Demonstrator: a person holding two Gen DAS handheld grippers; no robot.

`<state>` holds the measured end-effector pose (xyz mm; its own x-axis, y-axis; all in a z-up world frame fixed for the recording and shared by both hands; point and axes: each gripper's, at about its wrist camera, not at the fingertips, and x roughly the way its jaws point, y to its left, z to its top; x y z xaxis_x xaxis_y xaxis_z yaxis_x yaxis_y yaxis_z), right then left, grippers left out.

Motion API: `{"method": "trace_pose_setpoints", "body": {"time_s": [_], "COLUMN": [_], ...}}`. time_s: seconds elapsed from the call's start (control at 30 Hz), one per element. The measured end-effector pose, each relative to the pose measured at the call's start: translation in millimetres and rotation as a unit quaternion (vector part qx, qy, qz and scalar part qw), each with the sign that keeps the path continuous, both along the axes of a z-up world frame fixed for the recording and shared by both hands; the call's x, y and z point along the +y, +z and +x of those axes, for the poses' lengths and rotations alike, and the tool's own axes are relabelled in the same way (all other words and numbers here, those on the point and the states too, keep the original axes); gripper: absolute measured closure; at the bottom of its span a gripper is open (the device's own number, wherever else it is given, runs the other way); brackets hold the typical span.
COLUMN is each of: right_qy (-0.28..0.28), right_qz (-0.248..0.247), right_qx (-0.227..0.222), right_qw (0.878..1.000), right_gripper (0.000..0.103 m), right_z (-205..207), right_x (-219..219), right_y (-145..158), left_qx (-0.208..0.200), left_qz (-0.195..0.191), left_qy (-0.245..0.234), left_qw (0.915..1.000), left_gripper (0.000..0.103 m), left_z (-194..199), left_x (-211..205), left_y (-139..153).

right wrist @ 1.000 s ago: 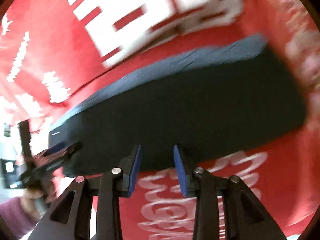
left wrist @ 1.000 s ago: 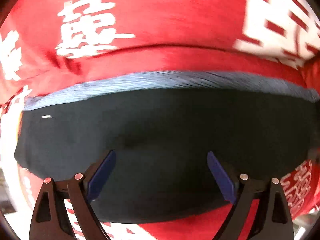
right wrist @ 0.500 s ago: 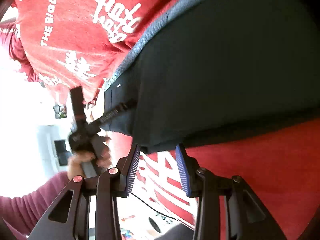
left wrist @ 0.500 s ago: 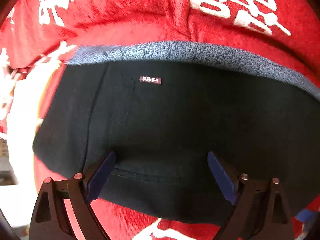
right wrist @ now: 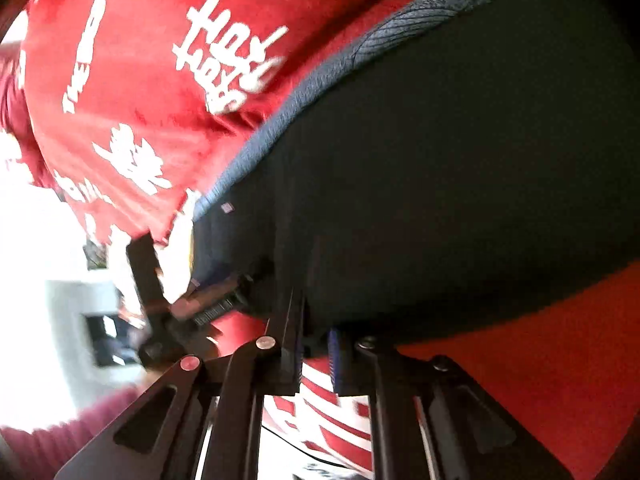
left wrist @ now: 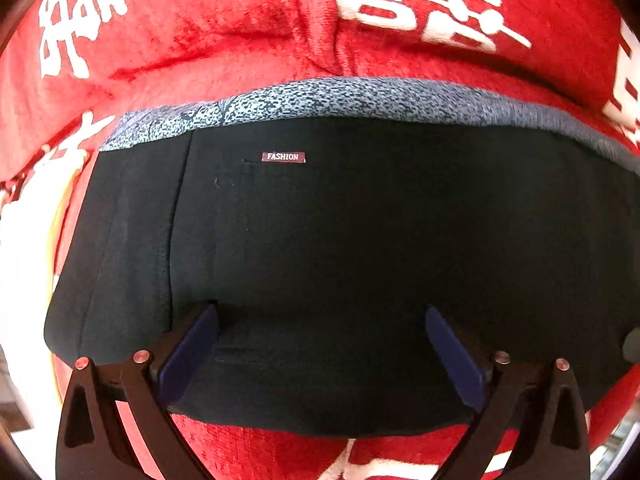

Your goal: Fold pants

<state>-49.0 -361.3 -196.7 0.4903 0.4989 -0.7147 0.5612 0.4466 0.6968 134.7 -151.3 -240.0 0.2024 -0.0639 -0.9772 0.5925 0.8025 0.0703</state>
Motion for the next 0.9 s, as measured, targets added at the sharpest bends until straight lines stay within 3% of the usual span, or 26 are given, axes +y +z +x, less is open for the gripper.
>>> {"method": "trace_pose_setpoints", "body": {"time_s": [0.13, 0.3, 0.33, 0.43, 0.5, 0.7, 0.77, 0.83, 0.9], "right_qy": [-0.021, 0.052, 0.063, 0.066, 0.05, 0.035, 0.045, 0.045, 0.025], "right_qz": [0.018, -0.005, -0.022, -0.11, -0.145, -0.204, -0.229, -0.245, -0.243], "right_qx": [0.031, 0.034, 0.031, 0.021, 0.016, 0.039, 0.055, 0.072, 0.065], "right_qw": [0.999, 0.998, 0.997, 0.991, 0.988, 0.978, 0.971, 0.966, 0.968], "right_gripper": [0.094, 0.092, 0.09, 0.069, 0.068, 0.069, 0.069, 0.069, 0.07], "right_z": [-16, -18, -19, -21, -14, 26, 35, 39, 33], "right_x": [6, 3, -3, -39, -71, -144, -155, -166, -185], "right_y": [-19, 7, 17, 43, 48, 25, 14, 5, 0], "left_qx": [-0.01, 0.004, 0.005, -0.001, -0.001, -0.001, 0.009, 0.012, 0.018], "left_qz": [0.006, 0.021, 0.013, -0.022, -0.041, -0.053, -0.041, -0.054, -0.053], "left_qy": [-0.005, 0.006, 0.008, 0.003, -0.007, -0.002, 0.017, 0.043, 0.049], "left_qw": [0.9999, 0.9998, 0.9999, 0.9997, 0.9991, 0.9986, 0.999, 0.9976, 0.9972], "left_gripper": [0.001, 0.001, 0.001, 0.001, 0.001, 0.001, 0.001, 0.001, 0.001], "left_z": [-8, -6, -7, -9, -12, -11, -10, -9, -6], "left_x": [-2, -14, -18, -43, -70, -155, -166, -166, -166], "left_y": [2, 12, 19, 43, 48, 30, 15, 12, 12]}}
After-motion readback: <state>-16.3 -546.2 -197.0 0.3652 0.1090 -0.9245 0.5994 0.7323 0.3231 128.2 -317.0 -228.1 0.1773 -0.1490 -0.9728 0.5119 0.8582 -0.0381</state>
